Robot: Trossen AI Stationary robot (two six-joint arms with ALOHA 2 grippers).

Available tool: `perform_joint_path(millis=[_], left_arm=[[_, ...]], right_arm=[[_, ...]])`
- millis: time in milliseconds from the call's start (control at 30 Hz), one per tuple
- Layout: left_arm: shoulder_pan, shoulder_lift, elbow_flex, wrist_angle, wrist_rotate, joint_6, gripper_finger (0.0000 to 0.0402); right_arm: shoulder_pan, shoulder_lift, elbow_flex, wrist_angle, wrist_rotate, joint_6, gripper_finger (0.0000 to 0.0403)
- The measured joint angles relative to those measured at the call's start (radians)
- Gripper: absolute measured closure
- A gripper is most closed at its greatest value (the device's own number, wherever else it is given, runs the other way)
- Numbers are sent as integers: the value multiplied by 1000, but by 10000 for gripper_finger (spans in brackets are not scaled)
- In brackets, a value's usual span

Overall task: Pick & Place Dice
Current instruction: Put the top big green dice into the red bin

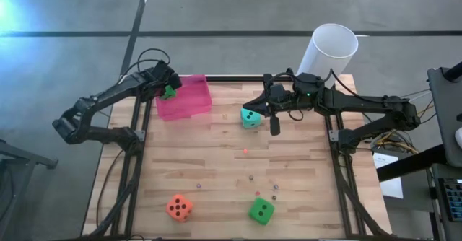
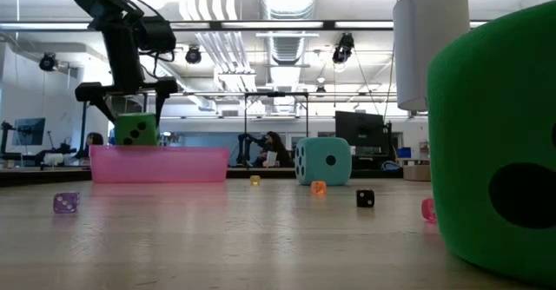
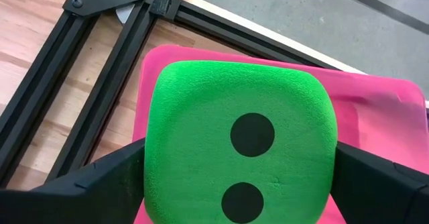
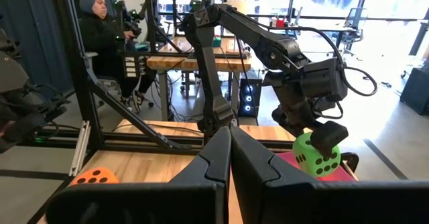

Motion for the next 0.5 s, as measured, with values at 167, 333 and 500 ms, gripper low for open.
perform_joint_path(millis=[167, 333, 500], left_arm=[[0, 0, 0, 0, 0, -5, 6], [0, 0, 0, 0, 1, -10, 3], [0, -1, 0, 0, 13, -11, 5]], right_arm=[[0, 0, 0, 0, 0, 0, 394], [0, 0, 0, 0, 0, 0, 394], [0, 0, 0, 0, 0, -29, 394]])
